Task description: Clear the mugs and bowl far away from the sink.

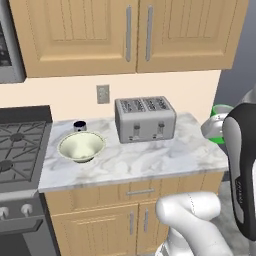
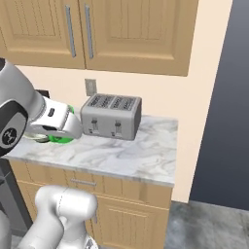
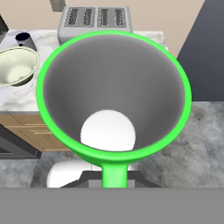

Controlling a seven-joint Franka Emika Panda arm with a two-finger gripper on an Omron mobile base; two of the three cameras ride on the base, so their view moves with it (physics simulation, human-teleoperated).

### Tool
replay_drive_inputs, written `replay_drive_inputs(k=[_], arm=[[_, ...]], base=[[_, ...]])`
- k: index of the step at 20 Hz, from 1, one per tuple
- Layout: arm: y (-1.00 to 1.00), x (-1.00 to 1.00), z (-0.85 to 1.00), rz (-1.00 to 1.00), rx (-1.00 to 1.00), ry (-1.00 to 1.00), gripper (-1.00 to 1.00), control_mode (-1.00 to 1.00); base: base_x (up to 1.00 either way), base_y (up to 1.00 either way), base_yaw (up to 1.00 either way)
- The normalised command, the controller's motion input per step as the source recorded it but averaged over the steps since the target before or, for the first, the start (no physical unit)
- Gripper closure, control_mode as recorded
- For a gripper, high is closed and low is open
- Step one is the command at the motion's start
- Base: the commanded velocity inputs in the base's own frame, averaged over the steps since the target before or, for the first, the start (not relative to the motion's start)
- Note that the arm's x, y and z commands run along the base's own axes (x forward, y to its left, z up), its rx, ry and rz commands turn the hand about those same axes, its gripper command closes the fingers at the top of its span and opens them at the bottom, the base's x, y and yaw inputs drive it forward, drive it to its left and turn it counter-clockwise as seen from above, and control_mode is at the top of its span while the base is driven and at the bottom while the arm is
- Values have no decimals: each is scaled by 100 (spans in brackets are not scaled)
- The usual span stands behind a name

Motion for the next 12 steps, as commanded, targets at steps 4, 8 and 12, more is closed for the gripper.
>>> replay_drive_inputs(k=[4,8,12], arm=[[0,0,0,0,0,0,100,100],[0,0,0,0,0,0,100,100],[0,0,0,0,0,0,100,100]], base=[[2,-12,4],[8,-10,2],[2,-12,1]])
